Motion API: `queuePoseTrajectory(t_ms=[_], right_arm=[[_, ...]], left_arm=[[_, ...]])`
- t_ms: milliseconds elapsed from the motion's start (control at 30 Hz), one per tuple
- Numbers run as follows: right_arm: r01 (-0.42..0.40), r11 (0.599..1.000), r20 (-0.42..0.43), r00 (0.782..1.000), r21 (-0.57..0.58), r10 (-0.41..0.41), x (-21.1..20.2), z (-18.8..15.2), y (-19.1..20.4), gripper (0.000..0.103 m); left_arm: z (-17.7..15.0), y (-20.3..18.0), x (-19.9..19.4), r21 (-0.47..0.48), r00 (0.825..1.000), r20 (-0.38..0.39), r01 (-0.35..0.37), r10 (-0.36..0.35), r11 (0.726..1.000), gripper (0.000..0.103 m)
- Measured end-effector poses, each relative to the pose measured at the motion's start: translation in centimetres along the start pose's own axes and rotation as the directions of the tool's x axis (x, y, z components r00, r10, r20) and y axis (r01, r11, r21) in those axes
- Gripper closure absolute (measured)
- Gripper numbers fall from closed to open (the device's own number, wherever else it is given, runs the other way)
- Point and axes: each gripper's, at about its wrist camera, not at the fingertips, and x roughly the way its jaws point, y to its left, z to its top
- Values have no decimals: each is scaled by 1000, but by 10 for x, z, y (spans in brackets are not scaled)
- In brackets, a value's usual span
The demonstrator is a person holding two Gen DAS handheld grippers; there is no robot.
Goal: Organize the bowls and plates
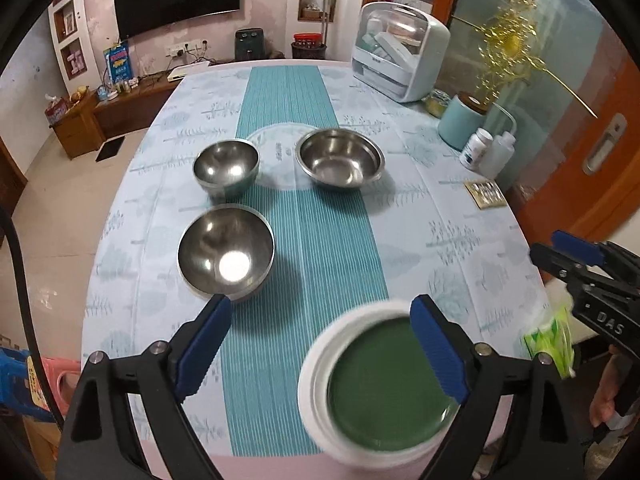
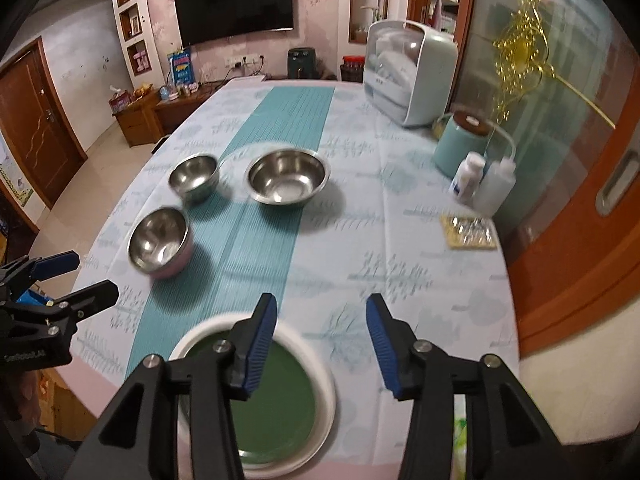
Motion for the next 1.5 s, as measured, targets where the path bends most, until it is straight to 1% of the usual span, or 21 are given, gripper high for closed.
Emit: queuePoseTrajectory(t_ms=[33,233,367,467,567,700,733,800,1000,1100,1200,1233,1267,1300,1333,1367,1400,1433,1467,1500], right_arm=[[3,1000,4,1000,-4,-3,2,6,-4,56],[21,1000,22,1000,-18,-20,28,51,-31,56],[-10,1000,2,1000,12,10,57,79,-52,56],[-24,999,-13,1000,32,24,82,99,-63,56],[-37,998,-31,999,59,39,108,118,-72,56],[-121,987,-81,988,104,130,148,134,-76,55],[-129,986,-96,985,109,140,160,137,-75,55],[-136,985,-121,982,106,148,179,140,-70,55],[-178,976,-199,959,125,200,237,147,-57,55],[-189,973,-226,950,134,216,258,149,-51,55],[-177,977,-247,948,119,202,276,152,-44,55],[-177,977,-254,946,115,202,281,153,-42,55],[-179,977,-264,943,114,203,287,153,-41,55],[-183,976,-277,938,119,209,294,153,-41,56],[-188,974,-286,933,127,217,300,153,-40,58],[-190,973,-291,931,128,220,303,153,-40,61],[-188,974,-301,928,125,218,308,152,-39,71],[-200,972,-314,921,126,230,311,151,-37,77],[-210,969,-318,917,130,242,313,150,-37,81],[-223,966,-321,912,134,255,314,150,-35,89]], left_arm=[[6,0,3,-4,1000,1,-4,4,1000,13],[63,-4,34,-33,998,15,-67,67,997,13],[96,-4,60,-34,995,14,-100,101,994,13],[120,-4,88,-20,994,-9,-110,110,994,13],[133,-5,117,-15,992,-43,-122,121,992,13],[147,3,163,-56,984,-92,-155,150,986,13],[149,6,173,-70,983,-103,-162,155,984,13],[154,10,195,-91,978,-128,-177,165,980,13],[166,15,246,-135,972,-178,-181,156,974,13],[172,18,265,-132,967,-191,-192,165,972,17],[178,18,279,-127,965,-200,-195,167,973,20],[180,18,283,-124,965,-202,-193,166,973,23],[182,18,287,-119,965,-205,-187,160,975,30],[183,18,291,-113,966,-211,-179,152,977,34],[185,18,297,-103,963,-224,-173,147,980,44],[185,18,301,-98,962,-233,-169,143,981,58],[185,18,305,-94,960,-246,-161,134,983,65],[185,19,309,-94,957,-263,-153,124,984,78],[184,19,313,-101,955,-277,-141,108,985,88],[182,20,314,-102,953,-283,-145,111,984,89]])
